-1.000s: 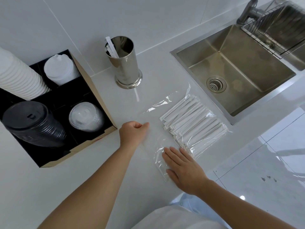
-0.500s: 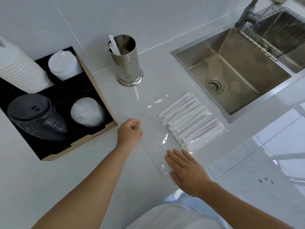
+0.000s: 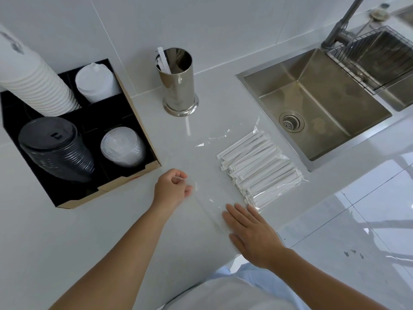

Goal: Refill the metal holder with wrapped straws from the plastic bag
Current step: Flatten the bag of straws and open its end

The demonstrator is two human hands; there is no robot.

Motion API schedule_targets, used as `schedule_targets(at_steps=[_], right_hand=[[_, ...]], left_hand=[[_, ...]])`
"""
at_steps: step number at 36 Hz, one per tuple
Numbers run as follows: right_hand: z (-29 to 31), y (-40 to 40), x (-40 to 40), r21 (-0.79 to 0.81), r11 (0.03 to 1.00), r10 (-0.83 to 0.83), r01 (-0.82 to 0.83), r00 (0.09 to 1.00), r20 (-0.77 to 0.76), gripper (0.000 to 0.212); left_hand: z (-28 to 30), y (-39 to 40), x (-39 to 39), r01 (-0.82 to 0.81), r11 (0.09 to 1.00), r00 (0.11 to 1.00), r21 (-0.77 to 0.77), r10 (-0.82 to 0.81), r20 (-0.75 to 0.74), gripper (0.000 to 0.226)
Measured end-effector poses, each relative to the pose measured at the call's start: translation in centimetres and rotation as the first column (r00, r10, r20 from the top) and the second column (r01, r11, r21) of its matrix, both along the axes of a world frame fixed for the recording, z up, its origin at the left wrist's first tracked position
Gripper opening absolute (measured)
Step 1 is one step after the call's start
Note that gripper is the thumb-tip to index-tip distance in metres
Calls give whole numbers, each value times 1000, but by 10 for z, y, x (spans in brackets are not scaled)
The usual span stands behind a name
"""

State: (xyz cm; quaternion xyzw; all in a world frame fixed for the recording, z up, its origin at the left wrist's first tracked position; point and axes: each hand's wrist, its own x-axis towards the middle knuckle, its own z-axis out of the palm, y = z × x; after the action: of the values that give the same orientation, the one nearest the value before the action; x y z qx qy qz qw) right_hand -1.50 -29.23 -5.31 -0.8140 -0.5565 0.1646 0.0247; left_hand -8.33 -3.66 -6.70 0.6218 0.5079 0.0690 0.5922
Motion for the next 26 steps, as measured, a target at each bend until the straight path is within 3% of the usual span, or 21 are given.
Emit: schedule_targets(at_steps=[4,7,9,13,17,21,26], right_hand=[[1,-1,1,-9,1000,24,-24,999,24,52],[0,-1,2,-17,999,42,-42,999,31,53],[1,-1,3,-5,999,53,-53,998,26,52],[5,-1,6,43,994,99,-98,995,-15,53],[9,-5,13,72,994,97,-88,984,-146,46],[11,-6,20,75,990,131,-120,975,-179,44],[10,-7,24,64,985,167,-158,974,-155,51]], left_hand=[[1,1,-7,-69,997,997,-20,69,20,23],[8,-6,-4,-88,996,995,-22,89,43,4],[9,-10,-3,-49,999,999,20,49,4,16],[8,-11,-3,-19,999,998,37,21,-62,12],[3,-5,-10,-102,995,994,22,103,-27,28],[-3,0,-23,-157,987,988,28,157,-4,37],[6,-4,-30,-222,975,974,18,221,46,22]])
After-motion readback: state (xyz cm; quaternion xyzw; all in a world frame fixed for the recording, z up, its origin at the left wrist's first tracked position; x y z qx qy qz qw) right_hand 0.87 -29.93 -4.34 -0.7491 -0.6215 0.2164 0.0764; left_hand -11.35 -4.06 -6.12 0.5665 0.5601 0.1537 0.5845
